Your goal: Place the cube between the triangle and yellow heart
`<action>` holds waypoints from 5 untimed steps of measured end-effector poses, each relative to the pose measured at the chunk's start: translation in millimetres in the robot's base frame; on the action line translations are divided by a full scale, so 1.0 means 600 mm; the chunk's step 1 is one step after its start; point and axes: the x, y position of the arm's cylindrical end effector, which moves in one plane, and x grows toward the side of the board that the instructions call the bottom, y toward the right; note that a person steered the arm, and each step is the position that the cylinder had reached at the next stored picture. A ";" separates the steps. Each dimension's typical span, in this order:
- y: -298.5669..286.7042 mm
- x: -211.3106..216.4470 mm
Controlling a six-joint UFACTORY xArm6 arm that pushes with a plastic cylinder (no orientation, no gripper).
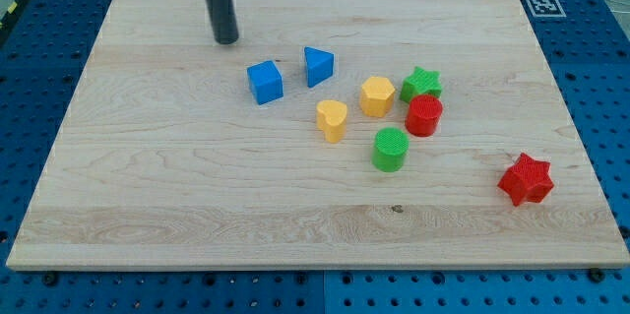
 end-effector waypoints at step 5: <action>0.145 0.125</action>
